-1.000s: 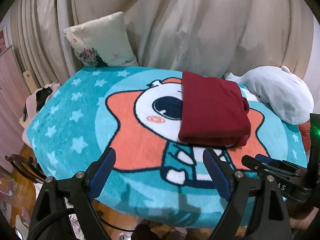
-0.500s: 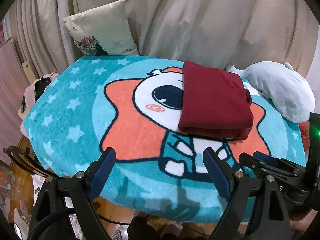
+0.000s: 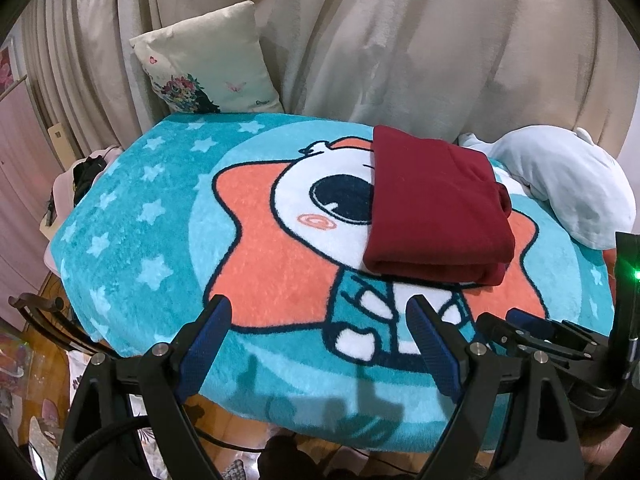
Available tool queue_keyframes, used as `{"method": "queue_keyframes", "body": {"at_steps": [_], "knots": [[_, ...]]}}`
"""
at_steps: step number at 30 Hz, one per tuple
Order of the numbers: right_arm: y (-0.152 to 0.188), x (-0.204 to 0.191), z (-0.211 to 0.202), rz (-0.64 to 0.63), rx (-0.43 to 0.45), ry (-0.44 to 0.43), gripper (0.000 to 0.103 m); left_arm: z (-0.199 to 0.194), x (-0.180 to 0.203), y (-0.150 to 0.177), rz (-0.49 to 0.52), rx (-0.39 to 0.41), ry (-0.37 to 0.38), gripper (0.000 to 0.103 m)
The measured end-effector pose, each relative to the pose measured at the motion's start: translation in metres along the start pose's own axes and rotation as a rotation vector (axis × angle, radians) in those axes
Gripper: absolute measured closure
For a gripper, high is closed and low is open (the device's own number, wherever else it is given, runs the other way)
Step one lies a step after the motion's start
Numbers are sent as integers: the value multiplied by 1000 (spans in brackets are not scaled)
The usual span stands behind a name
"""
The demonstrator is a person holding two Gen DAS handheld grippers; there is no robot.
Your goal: Fold small clothes
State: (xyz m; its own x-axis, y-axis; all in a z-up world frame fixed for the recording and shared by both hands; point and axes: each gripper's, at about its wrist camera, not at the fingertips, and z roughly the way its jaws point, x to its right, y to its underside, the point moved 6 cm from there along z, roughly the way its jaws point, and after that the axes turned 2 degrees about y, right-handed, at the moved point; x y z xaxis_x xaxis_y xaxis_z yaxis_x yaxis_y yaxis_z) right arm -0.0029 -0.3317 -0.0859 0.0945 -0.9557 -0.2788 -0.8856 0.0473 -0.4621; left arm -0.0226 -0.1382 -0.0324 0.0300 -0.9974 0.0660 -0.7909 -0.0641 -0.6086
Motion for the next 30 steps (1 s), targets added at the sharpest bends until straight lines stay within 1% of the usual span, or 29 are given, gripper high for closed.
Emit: {"method": "queue_keyframes", "body": {"at_steps": [25,30], "knots": [[-2,13,8,-5,-20,4,48,6,11,-4,2,-1,-4,15],[-3,19,10,-3,-26,4,48,10,19,-3,8,-6,-3,15]]}}
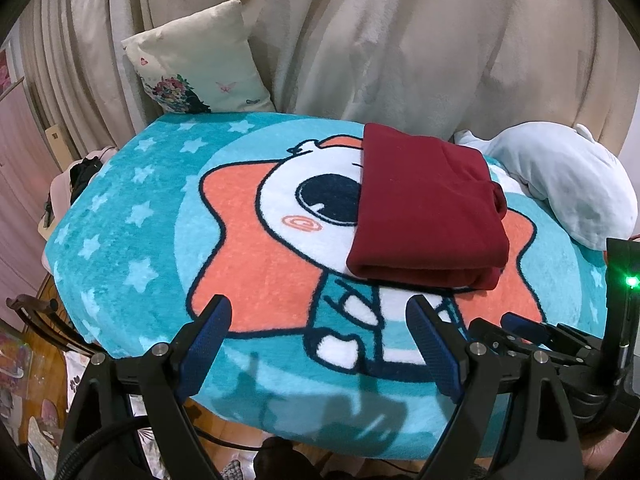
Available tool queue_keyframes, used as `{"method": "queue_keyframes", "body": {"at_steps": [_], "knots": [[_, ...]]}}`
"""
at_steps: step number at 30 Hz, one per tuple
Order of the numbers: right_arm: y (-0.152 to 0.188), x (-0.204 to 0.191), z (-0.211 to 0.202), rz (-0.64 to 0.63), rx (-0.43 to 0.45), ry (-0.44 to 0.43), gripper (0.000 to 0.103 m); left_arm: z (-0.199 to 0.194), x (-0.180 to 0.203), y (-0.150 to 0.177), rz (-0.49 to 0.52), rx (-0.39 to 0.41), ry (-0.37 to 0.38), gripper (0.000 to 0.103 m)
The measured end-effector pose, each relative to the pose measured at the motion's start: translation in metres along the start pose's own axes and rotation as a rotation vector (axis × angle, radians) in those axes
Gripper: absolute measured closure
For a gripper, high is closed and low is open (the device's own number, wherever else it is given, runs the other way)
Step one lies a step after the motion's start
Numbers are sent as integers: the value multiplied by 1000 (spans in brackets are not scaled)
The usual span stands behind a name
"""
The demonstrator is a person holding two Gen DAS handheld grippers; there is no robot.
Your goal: Fold small clothes
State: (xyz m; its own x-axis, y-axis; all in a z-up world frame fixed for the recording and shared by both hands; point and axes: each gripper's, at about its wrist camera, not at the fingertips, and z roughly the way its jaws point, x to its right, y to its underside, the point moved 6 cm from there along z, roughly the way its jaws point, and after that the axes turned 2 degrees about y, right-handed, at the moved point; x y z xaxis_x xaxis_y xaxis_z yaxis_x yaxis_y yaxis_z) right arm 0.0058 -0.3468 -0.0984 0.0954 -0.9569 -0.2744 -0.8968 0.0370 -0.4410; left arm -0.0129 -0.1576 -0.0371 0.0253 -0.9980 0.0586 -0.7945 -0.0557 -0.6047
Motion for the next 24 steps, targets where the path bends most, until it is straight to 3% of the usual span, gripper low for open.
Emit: {"method": "queue_keyframes", "body": {"at_steps": [24], "knots": [[0,6,8,-7,-16,0,48,11,4,-1,-7,-27,5,15]]}}
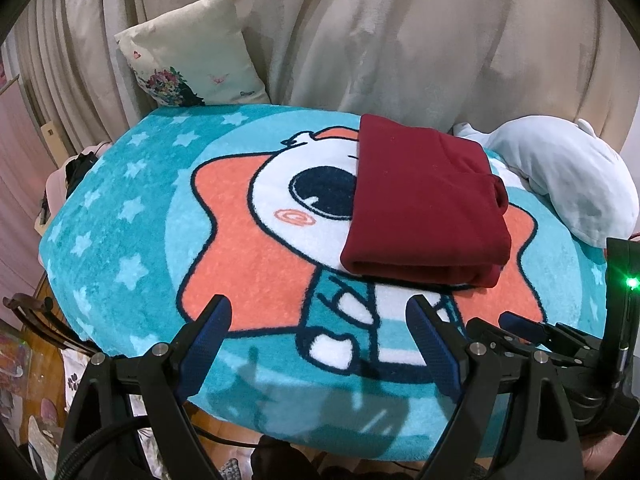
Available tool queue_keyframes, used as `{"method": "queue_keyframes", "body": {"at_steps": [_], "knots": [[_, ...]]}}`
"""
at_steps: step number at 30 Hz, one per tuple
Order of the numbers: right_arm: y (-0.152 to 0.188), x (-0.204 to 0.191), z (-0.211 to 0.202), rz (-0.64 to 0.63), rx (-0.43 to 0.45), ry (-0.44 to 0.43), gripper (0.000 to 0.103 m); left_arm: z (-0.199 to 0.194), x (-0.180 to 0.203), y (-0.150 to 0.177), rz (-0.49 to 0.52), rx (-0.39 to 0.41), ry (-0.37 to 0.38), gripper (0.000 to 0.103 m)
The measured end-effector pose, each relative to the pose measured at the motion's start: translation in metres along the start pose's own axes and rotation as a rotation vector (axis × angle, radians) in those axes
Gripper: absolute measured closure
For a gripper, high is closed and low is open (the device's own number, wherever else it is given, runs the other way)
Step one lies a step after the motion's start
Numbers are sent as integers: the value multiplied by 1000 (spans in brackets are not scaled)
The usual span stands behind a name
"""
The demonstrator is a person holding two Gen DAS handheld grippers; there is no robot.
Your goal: Fold small clothes
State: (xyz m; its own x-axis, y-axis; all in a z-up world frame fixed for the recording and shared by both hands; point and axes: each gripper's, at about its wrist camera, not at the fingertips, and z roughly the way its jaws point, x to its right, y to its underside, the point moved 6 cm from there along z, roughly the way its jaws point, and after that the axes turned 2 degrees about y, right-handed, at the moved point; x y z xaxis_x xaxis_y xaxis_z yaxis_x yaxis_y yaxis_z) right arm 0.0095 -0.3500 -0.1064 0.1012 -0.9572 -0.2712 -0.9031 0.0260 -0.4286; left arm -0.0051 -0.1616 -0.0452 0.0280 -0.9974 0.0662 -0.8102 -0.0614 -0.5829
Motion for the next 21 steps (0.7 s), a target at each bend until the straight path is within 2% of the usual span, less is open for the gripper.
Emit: {"method": "queue_keyframes", "body": {"at_steps": [21], "knots": [[3,-10,-7,-16,12,5,48,-16,-5,1,1,53,-22,15]]}}
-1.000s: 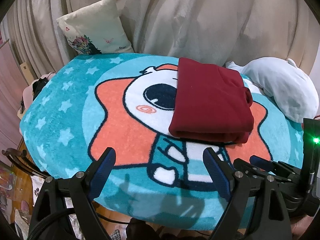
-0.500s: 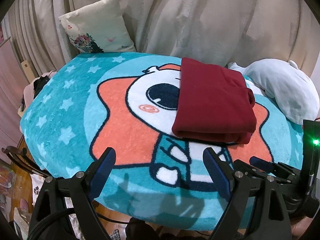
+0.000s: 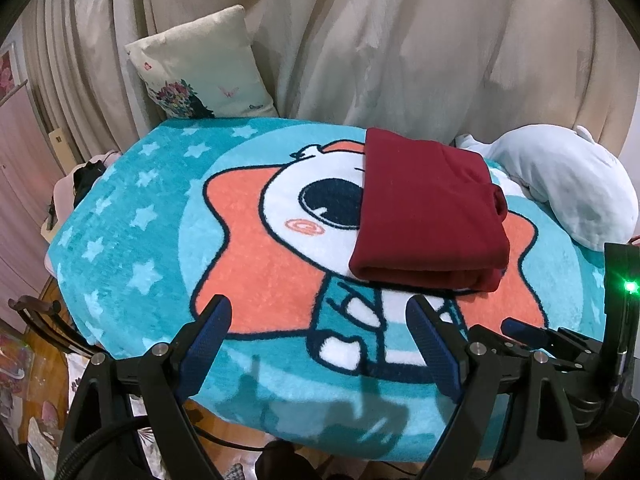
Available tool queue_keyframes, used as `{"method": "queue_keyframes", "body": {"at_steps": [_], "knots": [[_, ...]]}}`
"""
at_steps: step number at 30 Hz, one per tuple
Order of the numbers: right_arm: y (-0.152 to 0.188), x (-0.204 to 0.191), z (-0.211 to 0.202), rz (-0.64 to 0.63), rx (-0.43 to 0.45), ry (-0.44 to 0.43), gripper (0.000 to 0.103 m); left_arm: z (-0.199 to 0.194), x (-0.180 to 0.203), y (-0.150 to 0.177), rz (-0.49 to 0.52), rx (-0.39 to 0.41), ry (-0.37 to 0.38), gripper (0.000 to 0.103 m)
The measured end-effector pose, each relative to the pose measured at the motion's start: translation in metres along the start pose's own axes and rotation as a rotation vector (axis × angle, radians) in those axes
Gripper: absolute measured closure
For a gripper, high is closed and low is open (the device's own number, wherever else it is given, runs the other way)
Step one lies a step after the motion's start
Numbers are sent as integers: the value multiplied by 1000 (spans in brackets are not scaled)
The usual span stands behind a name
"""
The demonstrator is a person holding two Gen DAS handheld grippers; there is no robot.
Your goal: Fold small clothes
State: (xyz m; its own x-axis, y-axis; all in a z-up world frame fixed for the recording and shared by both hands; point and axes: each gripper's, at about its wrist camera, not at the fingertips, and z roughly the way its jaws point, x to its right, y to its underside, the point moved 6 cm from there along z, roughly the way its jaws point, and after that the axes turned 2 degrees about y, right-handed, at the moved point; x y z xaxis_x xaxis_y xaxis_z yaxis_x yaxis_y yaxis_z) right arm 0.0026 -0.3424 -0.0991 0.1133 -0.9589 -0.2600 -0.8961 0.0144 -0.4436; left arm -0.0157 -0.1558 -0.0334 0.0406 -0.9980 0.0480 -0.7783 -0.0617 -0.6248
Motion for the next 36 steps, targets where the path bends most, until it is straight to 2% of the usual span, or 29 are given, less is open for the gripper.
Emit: {"method": "queue_keyframes", "body": {"at_steps": [20,24,31,36], "knots": [[0,-25,-7,-57,24,-13,47,-24,-17,-2,-31,82,-34,15],[-1,-31,-6,-61,22,-21,47,-37,-23,-7,-33,134,-68,15],[-17,-65,-4,-133,50,-54,47,-77,-53,-12,-52,304,-186,15],[-23,-107,-1,-254,53,-92,47,-101,-77,-15,-97,392,-232,5]]}}
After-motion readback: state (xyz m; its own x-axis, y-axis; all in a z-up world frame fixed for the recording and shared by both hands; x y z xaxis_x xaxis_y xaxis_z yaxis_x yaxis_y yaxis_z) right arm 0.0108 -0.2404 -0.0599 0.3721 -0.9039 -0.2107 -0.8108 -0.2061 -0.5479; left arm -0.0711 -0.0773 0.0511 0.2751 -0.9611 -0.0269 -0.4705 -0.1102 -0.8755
